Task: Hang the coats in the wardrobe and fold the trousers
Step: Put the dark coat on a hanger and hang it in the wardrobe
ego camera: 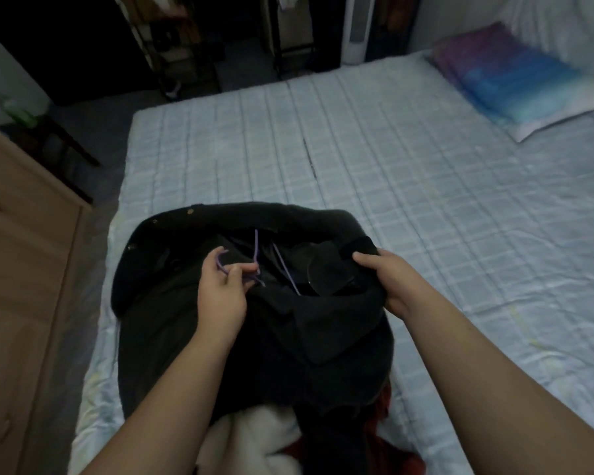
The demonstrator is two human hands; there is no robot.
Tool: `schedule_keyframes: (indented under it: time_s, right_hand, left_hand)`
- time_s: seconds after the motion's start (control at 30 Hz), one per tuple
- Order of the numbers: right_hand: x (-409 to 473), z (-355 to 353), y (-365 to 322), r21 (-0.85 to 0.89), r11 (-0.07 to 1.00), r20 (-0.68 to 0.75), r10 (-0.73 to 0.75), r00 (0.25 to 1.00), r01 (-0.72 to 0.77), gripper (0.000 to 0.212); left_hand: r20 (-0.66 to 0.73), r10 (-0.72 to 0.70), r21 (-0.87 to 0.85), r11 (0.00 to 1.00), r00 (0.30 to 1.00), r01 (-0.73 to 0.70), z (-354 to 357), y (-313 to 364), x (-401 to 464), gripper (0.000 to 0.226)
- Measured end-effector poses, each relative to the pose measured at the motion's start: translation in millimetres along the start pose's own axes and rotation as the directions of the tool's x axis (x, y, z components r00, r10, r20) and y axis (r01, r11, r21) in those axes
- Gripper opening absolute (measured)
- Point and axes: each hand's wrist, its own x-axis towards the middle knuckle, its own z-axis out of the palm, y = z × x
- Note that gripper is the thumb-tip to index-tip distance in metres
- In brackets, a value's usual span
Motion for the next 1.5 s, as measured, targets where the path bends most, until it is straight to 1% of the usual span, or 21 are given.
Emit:
schedule_keyframes:
  time_s: [0.1,0.2,0.3,0.43,0.57,0.67,0.73,0.8,0.83,0.87,0.97,1.07,1.13,1.17,1.2,1.27,1.33,1.4,1.5]
  right_hand:
    - [-37.8,22.2,-26.8,-0.044,0.984,0.008,-0.171,0.985,0.171,0.025]
    - [-82.5,48.0,-59.5,-0.107,0.930,0.043,-0.349,0.936,0.352,0.025]
    - [-128.7,77.3,-87.8,-0.193,0.862,0.104,-0.457,0.883,0.469,0.023]
    - [-175.5,114.0,-117.3,-0.336,0.736,0.176,-0.564,0.807,0.588,0.028]
    - [-225.4,145.1,-153.3,-0.395,0.621,0.249,-0.637,0.730,0.677,0.030]
    - [-256.0,158.2,-178.3,-0.424,0.514,0.324,-0.683,0.655,0.746,0.028]
    - [-266.7,161.5,-183.1,-0.436,0.469,0.366,-0.687,0.628,0.768,0.026]
    - [-270.6,161.8,-173.4,-0.455,0.444,0.405,-0.669,0.624,0.772,0.027]
    - [-270.6,160.7,-165.2,-0.464,0.439,0.427,-0.650,0.629,0.769,0.027]
    - [-269.9,158.6,-155.2,-0.454,0.452,0.447,-0.630,0.636,0.767,0.028]
    - [-265.2,145.7,-127.8,-0.402,0.528,0.484,-0.571,0.663,0.748,0.026]
    - [-258.1,124.4,-113.2,-0.426,0.558,0.545,-0.470,0.695,0.712,0.031]
    - [-251.1,108.0,-105.2,-0.430,0.611,0.605,-0.352,0.714,0.665,0.041]
    - [-247.9,100.9,-99.9,-0.441,0.629,0.622,-0.300,0.724,0.640,0.051]
    - [-244.8,95.8,-94.3,-0.460,0.623,0.631,-0.271,0.727,0.632,0.064]
    - [-238.0,92.2,-80.6,-0.509,0.576,0.623,-0.267,0.735,0.640,0.083]
    - [-234.7,93.7,-67.0,-0.582,0.510,0.559,-0.315,0.767,0.633,0.088]
    - [-231.1,94.5,-57.9,-0.657,0.420,0.473,-0.417,0.776,0.626,0.077]
    - [-227.9,91.5,-53.8,-0.724,0.319,0.395,-0.534,0.748,0.611,0.045]
  left_hand:
    - [0.032,0.052,-0.038,0.998,0.998,-0.051,-16.8,29.5,-18.7,0.037]
    - [0.110,0.139,-0.025,0.990,0.984,-0.137,-31.3,66.5,-40.1,0.041]
    - [0.184,0.225,0.016,0.973,0.957,-0.231,-45.9,107.1,-60.3,0.046]
    - [0.237,0.296,0.052,0.947,0.925,-0.316,-63.3,157.1,-76.8,0.042]
    - [0.268,0.321,0.064,0.935,0.908,-0.350,-83.4,221.5,-97.3,0.038]
    - [0.354,0.362,0.126,0.895,0.862,-0.427,-92.1,268.8,-111.9,0.032]
    - [0.425,0.397,0.202,0.835,0.813,-0.513,-93.0,290.6,-123.0,0.032]
    - [0.465,0.435,0.295,0.745,0.771,-0.598,-87.8,299.7,-137.3,0.030]
    - [0.460,0.447,0.328,0.717,0.767,-0.615,-82.5,300.4,-145.4,0.027]
    - [0.441,0.452,0.339,0.716,0.775,-0.610,-76.4,297.8,-152.3,0.023]
    - [0.337,0.441,0.329,0.772,0.832,-0.543,-58.4,278.7,-173.2,0.018]
    - [0.263,0.405,0.283,0.835,0.876,-0.471,-46.6,259.4,-186.6,0.015]
    - [0.233,0.392,0.226,0.868,0.890,-0.442,-40.0,255.5,-197.7,0.014]
    - [0.234,0.389,0.205,0.876,0.891,-0.436,-35.2,255.3,-203.2,0.015]
    - [0.246,0.383,0.195,0.880,0.890,-0.432,-29.8,255.0,-208.8,0.017]
    - [0.288,0.372,0.210,0.875,0.883,-0.437,-17.9,253.4,-219.7,0.016]
    - [0.317,0.358,0.244,0.864,0.878,-0.440,-7.5,250.6,-227.6,0.014]
    - [0.328,0.346,0.282,0.852,0.879,-0.441,-0.6,248.2,-230.3,0.014]
    - [0.341,0.329,0.266,0.864,0.881,-0.426,4.5,247.9,-229.8,0.015]
